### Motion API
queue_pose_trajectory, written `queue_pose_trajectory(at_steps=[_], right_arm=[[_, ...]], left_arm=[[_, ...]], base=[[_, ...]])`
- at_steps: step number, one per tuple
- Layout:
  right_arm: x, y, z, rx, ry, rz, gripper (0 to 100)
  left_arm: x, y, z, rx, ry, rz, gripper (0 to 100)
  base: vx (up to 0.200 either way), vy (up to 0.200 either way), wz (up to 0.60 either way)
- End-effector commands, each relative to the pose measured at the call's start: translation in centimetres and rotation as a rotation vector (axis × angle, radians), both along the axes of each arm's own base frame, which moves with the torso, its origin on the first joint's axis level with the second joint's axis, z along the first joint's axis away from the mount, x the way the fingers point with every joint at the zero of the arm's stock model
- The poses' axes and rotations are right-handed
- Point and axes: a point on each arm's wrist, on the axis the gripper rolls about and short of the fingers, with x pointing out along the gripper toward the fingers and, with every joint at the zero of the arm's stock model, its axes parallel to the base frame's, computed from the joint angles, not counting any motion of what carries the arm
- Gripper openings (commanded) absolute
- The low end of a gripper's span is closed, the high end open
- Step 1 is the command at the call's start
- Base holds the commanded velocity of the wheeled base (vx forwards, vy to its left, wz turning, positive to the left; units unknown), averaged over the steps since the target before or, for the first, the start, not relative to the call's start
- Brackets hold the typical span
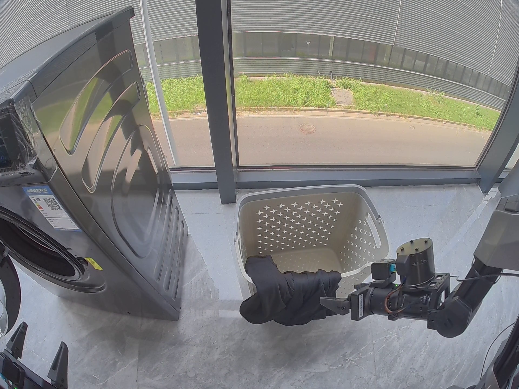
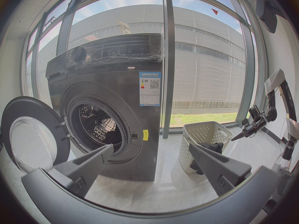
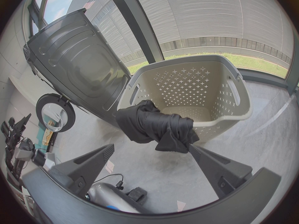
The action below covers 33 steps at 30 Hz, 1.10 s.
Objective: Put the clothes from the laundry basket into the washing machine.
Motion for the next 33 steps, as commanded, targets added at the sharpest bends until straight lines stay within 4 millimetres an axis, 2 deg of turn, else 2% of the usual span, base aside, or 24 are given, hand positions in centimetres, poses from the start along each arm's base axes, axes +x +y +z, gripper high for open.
queue_pose_trajectory(at_steps=[1,5,11,14,20,28,33], right_arm=[[1.8,1.6,-1.5,-0.029,-0.003,-0.013,100],[3.0,2.1,-2.5,-0.036,0.0,-0.026,100],[5.2,2.7,-2.5,-0.026,-0.045,-0.059,100],[6.1,3.0,-3.2,-0.041,-0.052,-0.074,100],[7.4,2.9,-5.4,-0.066,-0.027,-0.104,100],[8.7,3.5,-6.7,-0.068,-0.032,-0.104,100],[8.9,3.6,-7.6,-0.078,-0.017,-0.107,100]], left_arm=[[0.0,0.0,-0.5,0.002,0.0,0.004,100],[0.0,0.0,-0.5,0.002,0.0,0.003,100],[0.0,0.0,-0.5,0.008,0.0,-0.002,100],[0.0,0.0,-0.5,0.01,0.001,-0.002,100],[0.0,0.0,-0.5,0.002,0.0,-0.002,100],[0.0,0.0,-0.4,0.004,-0.001,-0.002,100],[0.0,0.0,-0.5,0.002,0.0,-0.002,100]], base=[[0.0,0.0,0.0],[0.0,0.0,0.0],[0.0,0.0,0.0],[0.0,0.0,0.0],[0.0,0.0,0.0],[0.0,0.0,0.0],[0.0,0.0,0.0]])
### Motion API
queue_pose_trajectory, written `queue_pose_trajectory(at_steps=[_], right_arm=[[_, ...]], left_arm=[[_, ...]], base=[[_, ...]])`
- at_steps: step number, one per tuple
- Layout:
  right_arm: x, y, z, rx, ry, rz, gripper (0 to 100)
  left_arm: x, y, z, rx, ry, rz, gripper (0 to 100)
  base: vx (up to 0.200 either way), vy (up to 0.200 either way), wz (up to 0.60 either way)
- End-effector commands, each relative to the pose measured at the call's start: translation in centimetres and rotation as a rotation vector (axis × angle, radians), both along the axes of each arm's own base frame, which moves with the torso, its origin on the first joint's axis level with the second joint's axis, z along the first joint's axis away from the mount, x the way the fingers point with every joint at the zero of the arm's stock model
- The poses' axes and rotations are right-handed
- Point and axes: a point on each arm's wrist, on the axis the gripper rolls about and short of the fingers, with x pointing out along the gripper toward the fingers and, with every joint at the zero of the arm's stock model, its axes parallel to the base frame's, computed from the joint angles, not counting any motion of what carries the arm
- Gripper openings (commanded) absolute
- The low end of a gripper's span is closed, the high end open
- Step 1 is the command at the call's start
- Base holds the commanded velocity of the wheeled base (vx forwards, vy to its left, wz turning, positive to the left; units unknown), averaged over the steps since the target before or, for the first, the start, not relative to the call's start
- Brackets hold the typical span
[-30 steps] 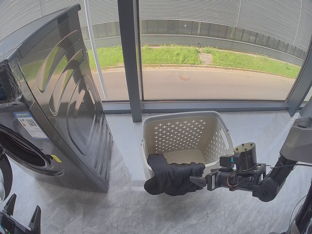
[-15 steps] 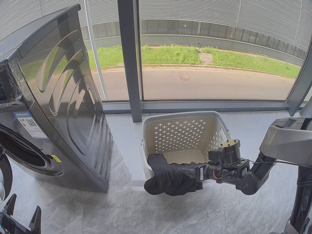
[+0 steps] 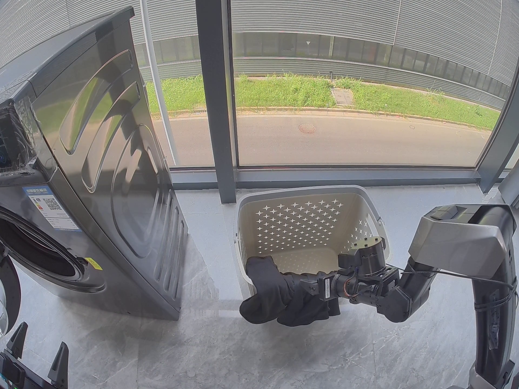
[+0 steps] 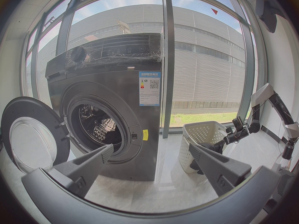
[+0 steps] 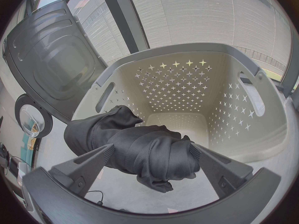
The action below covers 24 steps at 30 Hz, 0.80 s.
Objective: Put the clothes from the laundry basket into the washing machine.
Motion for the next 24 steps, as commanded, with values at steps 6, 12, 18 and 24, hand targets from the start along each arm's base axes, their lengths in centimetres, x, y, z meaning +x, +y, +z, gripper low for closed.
queue_pose_trajectory(at_steps=[6,12,18,24], right_arm=[[0.8,-0.3,-1.6,-0.014,-0.001,-0.007,100],[1.2,0.1,0.4,0.023,-0.075,-0.001,100],[-0.1,0.0,4.1,0.048,-0.123,0.013,100],[-3.9,-1.0,5.1,0.001,-0.03,0.047,100]], left_arm=[[0.0,0.0,-0.4,-0.004,-0.002,0.0,100],[0.0,0.0,-0.4,0.001,-0.002,0.0,100],[0.0,0.0,-0.4,-0.001,-0.002,0.0,100],[0.0,0.0,-0.4,-0.002,-0.002,0.0,100]], base=[[0.0,0.0,0.0],[0.0,0.0,0.0],[0.0,0.0,0.0],[0.0,0.0,0.0]])
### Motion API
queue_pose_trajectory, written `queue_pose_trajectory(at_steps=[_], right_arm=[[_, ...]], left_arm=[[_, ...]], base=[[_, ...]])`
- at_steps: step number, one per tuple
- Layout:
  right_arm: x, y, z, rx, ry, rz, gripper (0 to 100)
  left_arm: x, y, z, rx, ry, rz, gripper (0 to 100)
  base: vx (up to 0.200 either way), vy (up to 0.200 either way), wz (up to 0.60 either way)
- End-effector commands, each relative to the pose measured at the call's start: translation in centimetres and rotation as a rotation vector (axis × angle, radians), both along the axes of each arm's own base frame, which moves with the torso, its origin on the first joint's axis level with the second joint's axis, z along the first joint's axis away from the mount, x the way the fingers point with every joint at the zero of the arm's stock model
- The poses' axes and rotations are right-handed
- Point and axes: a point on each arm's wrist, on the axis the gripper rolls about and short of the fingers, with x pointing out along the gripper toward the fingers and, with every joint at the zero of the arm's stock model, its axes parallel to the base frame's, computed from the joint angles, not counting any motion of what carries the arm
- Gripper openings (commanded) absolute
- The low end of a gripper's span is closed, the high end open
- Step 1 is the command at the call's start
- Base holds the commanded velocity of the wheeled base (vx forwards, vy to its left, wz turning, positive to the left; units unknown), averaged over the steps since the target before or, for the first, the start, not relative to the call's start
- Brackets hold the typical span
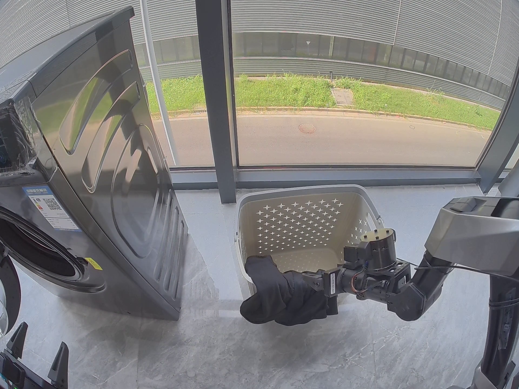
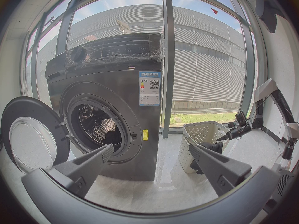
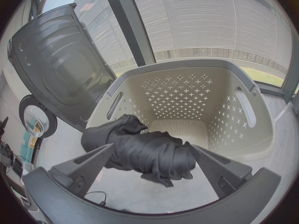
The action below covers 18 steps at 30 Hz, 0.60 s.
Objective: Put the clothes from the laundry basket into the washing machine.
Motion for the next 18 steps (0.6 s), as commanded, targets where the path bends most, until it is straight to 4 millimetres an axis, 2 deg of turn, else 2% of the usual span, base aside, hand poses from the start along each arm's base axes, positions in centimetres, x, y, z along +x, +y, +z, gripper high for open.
queue_pose_trajectory(at_steps=[1,5,6,13,18], right_arm=[[-2.9,-0.9,1.9,-0.024,0.046,0.023,100],[-3.7,-1.4,0.7,-0.058,0.115,0.017,100],[-3.6,-1.5,-0.2,-0.069,0.137,0.012,100],[-2.0,-1.3,-3.8,-0.097,0.195,-0.009,100],[-0.6,-0.9,-4.8,-0.084,0.185,-0.022,100]], left_arm=[[0.0,0.0,-0.5,0.0,0.0,0.0,100],[0.0,0.0,-0.4,-0.001,-0.002,0.0,100],[0.0,0.0,-0.4,-0.001,-0.002,0.0,100],[0.0,0.0,-0.5,-0.001,0.0,0.0,100],[0.0,0.0,-0.4,0.0,-0.002,0.0,100]], base=[[0.0,0.0,0.0],[0.0,0.0,0.0],[0.0,0.0,0.0],[0.0,0.0,0.0],[0.0,0.0,0.0]])
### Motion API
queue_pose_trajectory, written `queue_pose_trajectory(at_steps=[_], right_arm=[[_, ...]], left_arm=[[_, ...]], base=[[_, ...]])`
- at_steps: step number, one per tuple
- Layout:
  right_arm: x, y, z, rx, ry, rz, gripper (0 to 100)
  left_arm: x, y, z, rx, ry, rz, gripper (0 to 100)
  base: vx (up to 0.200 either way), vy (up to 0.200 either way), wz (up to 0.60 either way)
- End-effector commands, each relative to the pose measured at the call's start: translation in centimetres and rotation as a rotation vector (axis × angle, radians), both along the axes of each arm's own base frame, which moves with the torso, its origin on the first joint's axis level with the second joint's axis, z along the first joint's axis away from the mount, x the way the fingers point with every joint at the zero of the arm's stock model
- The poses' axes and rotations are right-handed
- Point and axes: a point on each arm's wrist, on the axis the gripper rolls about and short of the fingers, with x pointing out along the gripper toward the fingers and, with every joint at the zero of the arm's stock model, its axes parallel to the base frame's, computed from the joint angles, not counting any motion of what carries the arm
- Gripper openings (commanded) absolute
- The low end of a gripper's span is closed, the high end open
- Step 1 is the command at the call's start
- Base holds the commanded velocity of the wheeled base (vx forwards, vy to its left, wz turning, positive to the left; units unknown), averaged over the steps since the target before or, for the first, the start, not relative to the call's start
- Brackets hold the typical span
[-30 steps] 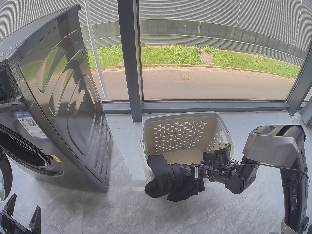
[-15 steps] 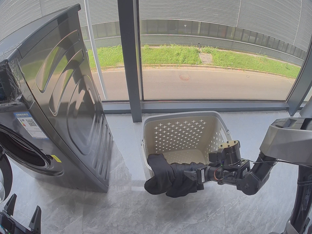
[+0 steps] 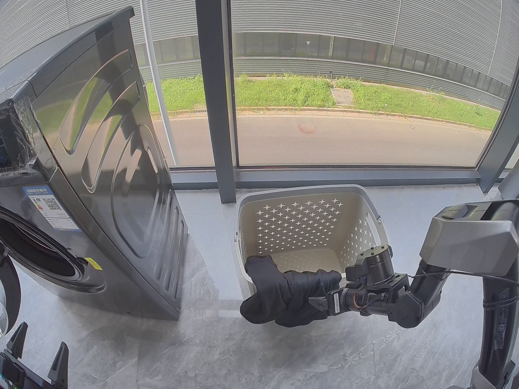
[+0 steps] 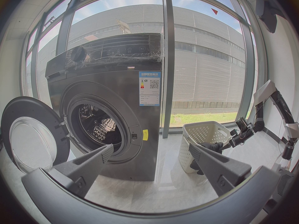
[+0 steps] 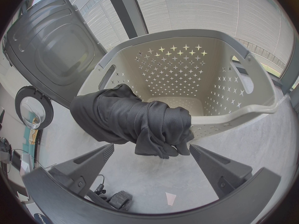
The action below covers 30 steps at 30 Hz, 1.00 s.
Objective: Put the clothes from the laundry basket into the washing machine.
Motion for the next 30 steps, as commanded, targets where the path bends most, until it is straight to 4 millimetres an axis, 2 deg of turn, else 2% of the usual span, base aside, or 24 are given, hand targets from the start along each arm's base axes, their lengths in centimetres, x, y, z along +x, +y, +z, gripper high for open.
queue_pose_trajectory(at_steps=[1,9,16,17,25,30], right_arm=[[1.1,0.2,-1.9,-0.008,0.019,-0.013,100],[2.9,1.0,-1.7,0.024,-0.03,-0.023,100],[3.4,1.4,-2.0,0.046,-0.037,-0.035,100],[3.6,1.4,-2.0,0.054,-0.05,-0.036,0],[3.2,1.5,-2.1,0.055,-0.05,-0.029,0],[2.5,1.4,-1.2,0.059,-0.057,-0.023,0]], left_arm=[[0.0,0.0,-0.4,0.0,-0.002,0.0,100],[0.0,0.0,-0.5,-0.003,0.0,0.0,100],[0.0,0.0,-0.4,-0.003,-0.002,0.0,100],[0.0,0.0,-0.4,-0.004,-0.002,0.0,100],[0.0,0.0,-0.4,-0.003,-0.002,0.0,100],[0.0,0.0,-0.4,-0.004,-0.002,0.0,100]], base=[[0.0,0.0,0.0],[0.0,0.0,0.0],[0.0,0.0,0.0],[0.0,0.0,0.0],[0.0,0.0,0.0],[0.0,0.0,0.0]])
